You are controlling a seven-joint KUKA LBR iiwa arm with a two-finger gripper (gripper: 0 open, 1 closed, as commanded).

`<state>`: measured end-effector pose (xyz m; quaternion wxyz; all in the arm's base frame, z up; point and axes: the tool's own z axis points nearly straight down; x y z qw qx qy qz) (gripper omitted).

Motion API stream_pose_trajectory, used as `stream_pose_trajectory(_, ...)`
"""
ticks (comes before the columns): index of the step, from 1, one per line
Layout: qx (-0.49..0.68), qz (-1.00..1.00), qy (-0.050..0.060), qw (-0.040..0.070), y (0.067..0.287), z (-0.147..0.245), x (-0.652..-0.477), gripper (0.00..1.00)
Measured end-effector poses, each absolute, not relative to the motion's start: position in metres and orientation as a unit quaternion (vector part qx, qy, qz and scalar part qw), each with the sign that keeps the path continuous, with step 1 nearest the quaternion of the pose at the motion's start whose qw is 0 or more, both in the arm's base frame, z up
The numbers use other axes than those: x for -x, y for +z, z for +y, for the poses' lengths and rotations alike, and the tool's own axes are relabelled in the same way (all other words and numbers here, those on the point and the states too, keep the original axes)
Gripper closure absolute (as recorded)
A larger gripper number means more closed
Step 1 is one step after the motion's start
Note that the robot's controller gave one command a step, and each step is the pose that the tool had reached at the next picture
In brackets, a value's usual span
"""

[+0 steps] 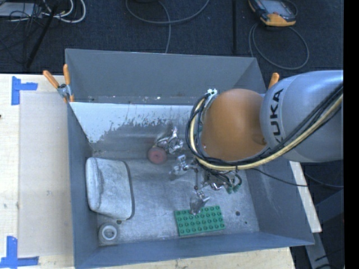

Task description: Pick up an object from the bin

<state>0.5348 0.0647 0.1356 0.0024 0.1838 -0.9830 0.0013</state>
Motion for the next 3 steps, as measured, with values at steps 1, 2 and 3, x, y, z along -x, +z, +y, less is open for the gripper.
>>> stream_pose_trajectory(1,-0.285,-0.958,0.000,-0.001,0.076,0.039,-0.488,0.00)
stream_pose_trajectory(2,-0.283,-0.959,-0.001,-0.001,0.077,0.039,-0.489,1.00)
stream_pose_trajectory(3,-0.360,-0.933,0.002,-0.003,0.221,-0.048,-0.477,1.00)
